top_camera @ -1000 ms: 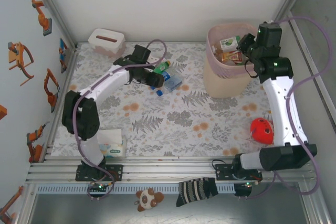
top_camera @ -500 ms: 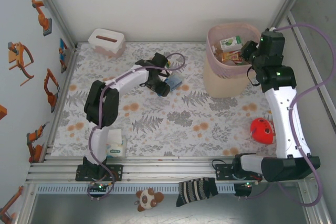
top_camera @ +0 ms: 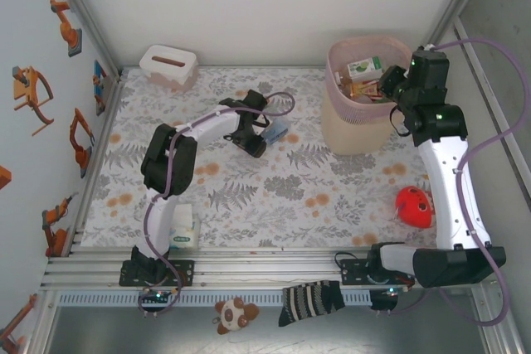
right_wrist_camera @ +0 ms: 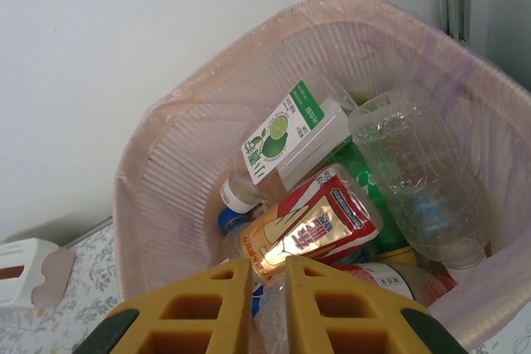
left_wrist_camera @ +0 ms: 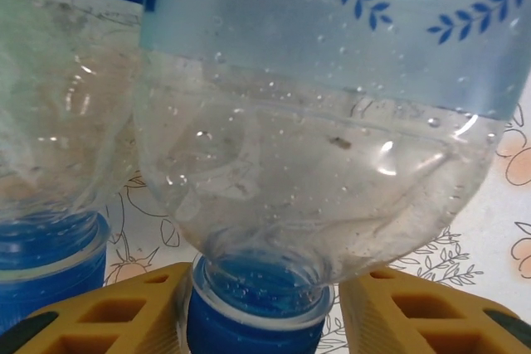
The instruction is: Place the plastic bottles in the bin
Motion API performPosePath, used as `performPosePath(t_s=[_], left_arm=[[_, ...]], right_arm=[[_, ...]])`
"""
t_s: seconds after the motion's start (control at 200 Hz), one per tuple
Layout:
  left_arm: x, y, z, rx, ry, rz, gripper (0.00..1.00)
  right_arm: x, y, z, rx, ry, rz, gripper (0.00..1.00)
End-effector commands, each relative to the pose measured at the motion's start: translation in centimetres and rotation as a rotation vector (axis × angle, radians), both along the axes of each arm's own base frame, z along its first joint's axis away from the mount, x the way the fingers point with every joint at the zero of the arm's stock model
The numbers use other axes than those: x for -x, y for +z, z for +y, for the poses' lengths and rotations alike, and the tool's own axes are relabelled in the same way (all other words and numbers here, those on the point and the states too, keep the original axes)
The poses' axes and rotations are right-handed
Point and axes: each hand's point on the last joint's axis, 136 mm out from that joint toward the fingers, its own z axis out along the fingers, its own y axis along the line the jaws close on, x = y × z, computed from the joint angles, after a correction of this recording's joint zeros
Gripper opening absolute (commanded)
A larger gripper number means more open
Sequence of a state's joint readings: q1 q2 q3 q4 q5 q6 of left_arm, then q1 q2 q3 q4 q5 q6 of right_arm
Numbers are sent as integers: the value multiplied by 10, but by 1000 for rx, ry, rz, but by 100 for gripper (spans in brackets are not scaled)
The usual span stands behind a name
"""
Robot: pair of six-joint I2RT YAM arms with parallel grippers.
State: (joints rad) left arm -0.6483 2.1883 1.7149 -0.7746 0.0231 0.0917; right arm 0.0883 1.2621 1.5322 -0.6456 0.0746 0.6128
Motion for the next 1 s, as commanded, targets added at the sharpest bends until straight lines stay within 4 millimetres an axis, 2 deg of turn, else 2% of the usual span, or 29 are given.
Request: performPosePath(t_s=[0.0, 0.2, 0.356, 0.506, 0.776, 0.926, 0.996], left_arm=[[0, -1, -3, -5, -21, 2, 43], [1, 7, -4, 14, -22, -12, 35], [4, 23, -4, 35, -18, -37, 31], [10, 52, -12, 116, -33, -77, 29], [32, 117, -34, 371, -113, -146, 26], [50, 162, -46, 543, -201, -212, 26], [57, 182, -49, 614, -242, -248, 26]], right_arm=[[3, -1, -1, -15, -5, -1, 17], [5, -5, 0, -18, -1, 9, 17], [7, -8, 1, -15, 10, 22, 17], [7, -15, 15, -22, 100, 40, 19], [10, -13, 69, -139, 398, 32, 27], [18, -3, 96, -221, 554, 11, 37], [24, 1, 107, -260, 623, 7, 46]])
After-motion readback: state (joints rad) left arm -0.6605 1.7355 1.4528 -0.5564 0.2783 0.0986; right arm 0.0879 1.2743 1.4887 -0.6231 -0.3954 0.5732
